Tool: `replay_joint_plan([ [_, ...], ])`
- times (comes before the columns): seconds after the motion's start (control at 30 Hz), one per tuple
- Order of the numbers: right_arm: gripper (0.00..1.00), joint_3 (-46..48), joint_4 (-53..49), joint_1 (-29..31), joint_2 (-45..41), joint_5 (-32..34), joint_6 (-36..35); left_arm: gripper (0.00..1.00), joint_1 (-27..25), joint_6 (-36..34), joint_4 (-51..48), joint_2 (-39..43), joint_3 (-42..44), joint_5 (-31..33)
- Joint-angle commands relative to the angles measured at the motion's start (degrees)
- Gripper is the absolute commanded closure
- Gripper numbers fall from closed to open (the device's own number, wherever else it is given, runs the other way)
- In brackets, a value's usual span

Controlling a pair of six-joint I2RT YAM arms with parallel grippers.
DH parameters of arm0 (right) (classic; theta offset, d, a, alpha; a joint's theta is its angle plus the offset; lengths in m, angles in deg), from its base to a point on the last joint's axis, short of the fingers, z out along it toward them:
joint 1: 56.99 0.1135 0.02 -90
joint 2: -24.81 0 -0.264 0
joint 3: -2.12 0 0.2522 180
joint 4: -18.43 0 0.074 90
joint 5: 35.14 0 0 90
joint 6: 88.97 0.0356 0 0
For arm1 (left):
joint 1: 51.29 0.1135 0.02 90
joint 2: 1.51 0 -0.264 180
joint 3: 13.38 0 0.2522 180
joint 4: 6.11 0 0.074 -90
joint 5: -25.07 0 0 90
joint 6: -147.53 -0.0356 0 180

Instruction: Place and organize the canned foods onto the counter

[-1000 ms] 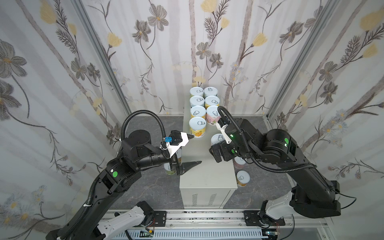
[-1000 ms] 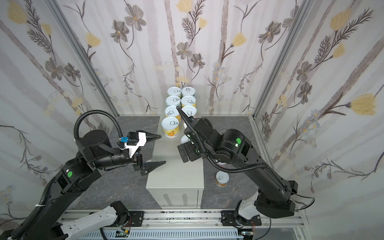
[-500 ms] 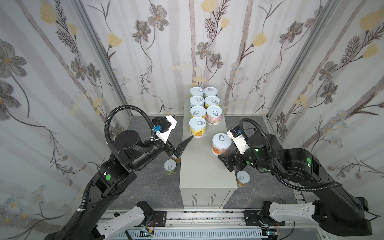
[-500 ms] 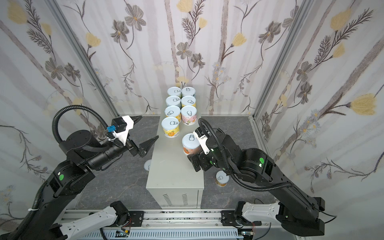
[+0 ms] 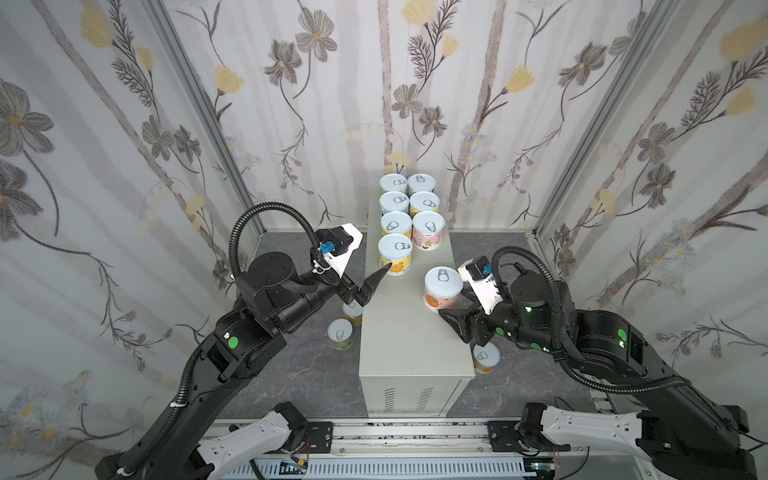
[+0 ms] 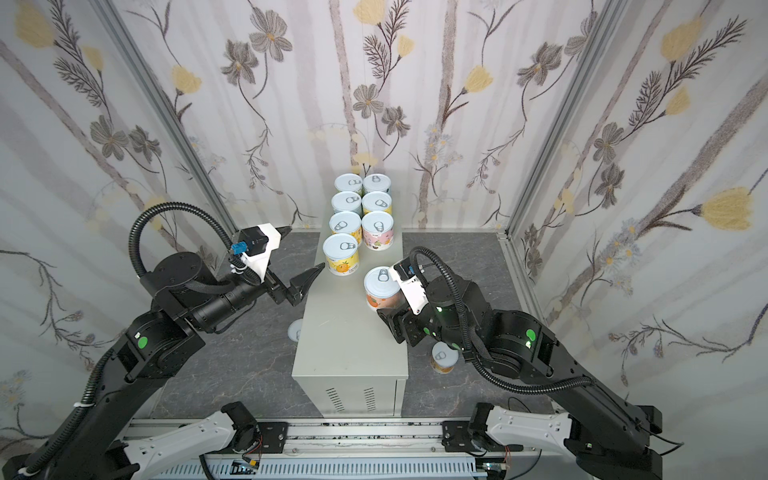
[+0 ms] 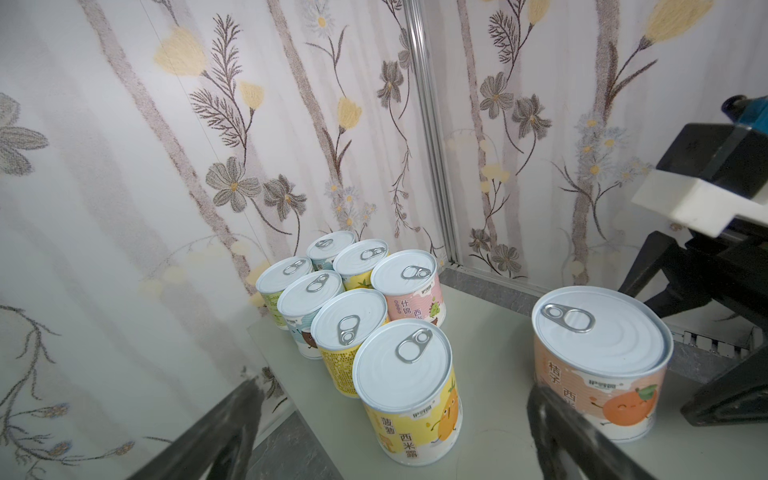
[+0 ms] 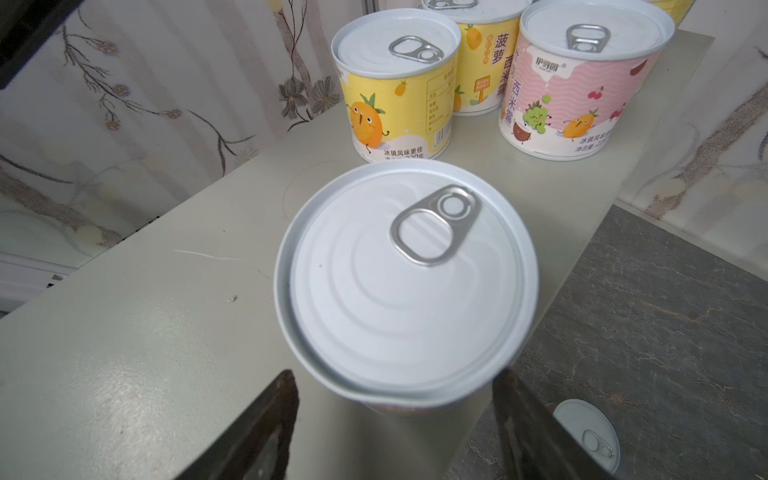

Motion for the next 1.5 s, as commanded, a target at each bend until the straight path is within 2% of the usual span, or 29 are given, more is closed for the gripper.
replay_joint_plan([
  [0.0,0.27,-0.13,3.00,-0.24,1.14,0.87,-1.58,0.00,0.16,1.78,-2.34,-0.11,-0.20,1.65],
  [0.23,0.30,-0.10,4.88,-2.98,1.65,0.04,-2.74,0.00,0.38,5.99,-4.84,1.62,4.88,5.71],
  [0.47,0.31,1.09,7.43,-7.62,1.72,-4.58,-3.76,0.15,0.38,7.89,-4.29,2.27,9.30,3.69],
  [1.07,0.34,2.20,12.14,-13.70,5.09,-8.77,-6.19,0.23,0.39,9.06,12.02,3.89,17.94,0.37],
  [1.27,0.35,2.20,12.31,-13.73,5.96,-9.18,-6.18,0.24,0.33,7.86,14.23,3.41,19.16,0.18],
  [1.47,0.37,2.18,11.64,-16.36,6.85,-9.44,-6.17,0.25,0.38,7.65,17.43,3.76,21.36,-0.18],
])
